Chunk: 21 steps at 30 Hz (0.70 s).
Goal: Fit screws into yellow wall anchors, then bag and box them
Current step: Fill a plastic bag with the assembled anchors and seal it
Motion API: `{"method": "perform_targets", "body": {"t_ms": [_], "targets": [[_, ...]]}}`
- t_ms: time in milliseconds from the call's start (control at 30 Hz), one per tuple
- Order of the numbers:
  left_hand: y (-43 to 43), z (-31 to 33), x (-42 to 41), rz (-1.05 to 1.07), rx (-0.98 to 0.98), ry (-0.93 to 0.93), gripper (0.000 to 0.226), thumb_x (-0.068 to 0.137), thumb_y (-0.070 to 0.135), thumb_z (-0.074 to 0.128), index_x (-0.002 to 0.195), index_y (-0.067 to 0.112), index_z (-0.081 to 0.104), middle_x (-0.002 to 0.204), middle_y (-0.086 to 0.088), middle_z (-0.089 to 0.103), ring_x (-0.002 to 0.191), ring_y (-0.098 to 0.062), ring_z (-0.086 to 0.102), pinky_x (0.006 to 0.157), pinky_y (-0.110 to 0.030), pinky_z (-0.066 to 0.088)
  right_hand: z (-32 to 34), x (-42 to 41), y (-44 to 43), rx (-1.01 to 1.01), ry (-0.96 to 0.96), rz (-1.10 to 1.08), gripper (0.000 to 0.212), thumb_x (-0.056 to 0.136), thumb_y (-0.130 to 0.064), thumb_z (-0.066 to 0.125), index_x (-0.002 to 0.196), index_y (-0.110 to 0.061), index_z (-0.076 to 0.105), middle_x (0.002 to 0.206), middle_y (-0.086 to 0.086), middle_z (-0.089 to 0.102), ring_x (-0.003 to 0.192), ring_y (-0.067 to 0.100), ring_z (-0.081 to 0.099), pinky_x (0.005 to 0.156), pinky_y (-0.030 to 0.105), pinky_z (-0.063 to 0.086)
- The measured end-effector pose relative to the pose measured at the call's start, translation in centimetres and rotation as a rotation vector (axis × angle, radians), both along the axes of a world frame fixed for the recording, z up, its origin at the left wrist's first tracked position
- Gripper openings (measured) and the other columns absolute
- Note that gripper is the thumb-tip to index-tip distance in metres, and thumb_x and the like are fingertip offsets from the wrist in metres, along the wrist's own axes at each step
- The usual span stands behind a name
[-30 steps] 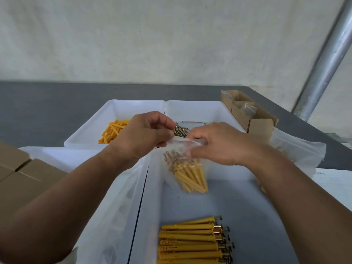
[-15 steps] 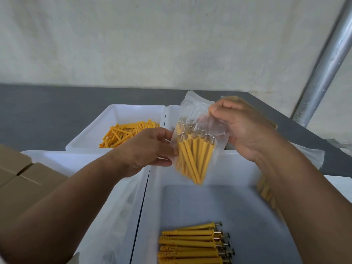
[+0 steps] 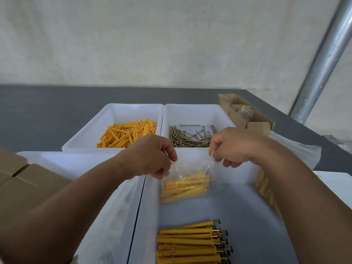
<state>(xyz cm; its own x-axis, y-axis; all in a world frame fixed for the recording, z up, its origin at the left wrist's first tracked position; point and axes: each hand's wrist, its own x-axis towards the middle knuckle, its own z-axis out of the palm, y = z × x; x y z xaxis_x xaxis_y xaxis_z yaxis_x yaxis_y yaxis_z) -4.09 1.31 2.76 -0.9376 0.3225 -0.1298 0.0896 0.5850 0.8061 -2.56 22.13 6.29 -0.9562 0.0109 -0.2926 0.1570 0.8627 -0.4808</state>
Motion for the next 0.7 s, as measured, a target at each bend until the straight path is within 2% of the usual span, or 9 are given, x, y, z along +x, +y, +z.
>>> {"method": "perform_targets", "body": {"t_ms": [67, 200, 333, 433, 533, 633, 700], "targets": [[0.0, 0.0, -0.1, 0.011, -0.022, 0.000, 0.021, 0.081, -0.009, 0.059, 0.081, 0.009, 0.069, 0.061, -0.006, 0.066, 0.078, -0.034, 0.073, 0.050, -0.024, 0.052, 0.2, 0.0, 0.1, 0.032, -0.023, -0.019, 0.019, 0.095, -0.006, 0.053, 0.107, -0.005, 0.068, 0.104, 0.016, 0.071, 0.095, 0.026, 0.070, 0.079, 0.034, 0.057], [-0.5, 0.6, -0.3, 0.096, -0.013, 0.006, 0.023, 0.079, -0.008, 0.057, 0.074, 0.011, 0.069, 0.062, -0.010, 0.069, 0.074, -0.032, 0.072, 0.046, -0.023, 0.049, 0.5, -0.2, 1.2, 0.054, -0.009, -0.054, 0.017, 0.093, -0.006, 0.054, 0.100, -0.001, 0.069, 0.091, 0.014, 0.074, 0.075, 0.024, 0.069, 0.066, 0.030, 0.057], [0.0, 0.4, -0.1, 0.097, -0.179, 0.137, 0.024, 0.080, 0.000, 0.058, 0.075, 0.021, 0.068, 0.060, 0.000, 0.070, 0.065, -0.019, 0.069, 0.045, -0.020, 0.046, -0.4, -0.7, 1.5, 0.221, -0.042, -0.068, 0.020, 0.095, -0.011, 0.051, 0.092, -0.002, 0.068, 0.084, 0.011, 0.074, 0.071, 0.025, 0.072, 0.071, 0.034, 0.061], [0.4, 0.3, 0.0, 0.075, -0.251, 0.189, 0.028, 0.080, 0.002, 0.056, 0.074, 0.026, 0.068, 0.060, 0.004, 0.070, 0.060, -0.013, 0.064, 0.047, -0.020, 0.046, -0.6, -0.8, 2.1, 0.296, -0.108, -0.031, 0.016, 0.092, -0.014, 0.057, 0.086, -0.003, 0.066, 0.079, 0.009, 0.074, 0.054, 0.020, 0.069, 0.056, 0.029, 0.058], [0.3, 0.4, 0.0, 0.084, -0.262, 0.204, 0.029, 0.081, 0.002, 0.056, 0.073, 0.027, 0.068, 0.058, 0.007, 0.069, 0.054, -0.002, 0.061, 0.046, -0.019, 0.045, -0.2, -0.3, 2.7, 0.301, -0.220, 0.040, 0.016, 0.085, -0.019, 0.073, 0.085, -0.003, 0.070, 0.072, 0.006, 0.074, 0.056, 0.019, 0.071, 0.053, 0.029, 0.057], [0.5, 0.4, 0.0, 0.083, -0.310, 0.240, 0.028, 0.080, 0.004, 0.056, 0.071, 0.028, 0.066, 0.055, 0.013, 0.067, 0.054, 0.008, 0.058, 0.051, -0.015, 0.040, 0.2, 0.1, 2.6, 0.279, -0.290, 0.116, 0.027, 0.078, -0.026, 0.081, 0.096, -0.008, 0.073, 0.085, 0.005, 0.074, 0.072, 0.021, 0.074, 0.066, 0.034, 0.062], [0.6, 0.4, 0.1, 0.080, -0.335, 0.256, 0.028, 0.080, 0.005, 0.055, 0.071, 0.029, 0.066, 0.055, 0.013, 0.067, 0.055, 0.009, 0.058, 0.049, -0.013, 0.038, 0.1, 0.2, 2.3, 0.226, -0.280, 0.141, 0.022, 0.080, -0.027, 0.080, 0.095, -0.012, 0.072, 0.088, 0.005, 0.073, 0.069, 0.019, 0.072, 0.066, 0.031, 0.061]]}}
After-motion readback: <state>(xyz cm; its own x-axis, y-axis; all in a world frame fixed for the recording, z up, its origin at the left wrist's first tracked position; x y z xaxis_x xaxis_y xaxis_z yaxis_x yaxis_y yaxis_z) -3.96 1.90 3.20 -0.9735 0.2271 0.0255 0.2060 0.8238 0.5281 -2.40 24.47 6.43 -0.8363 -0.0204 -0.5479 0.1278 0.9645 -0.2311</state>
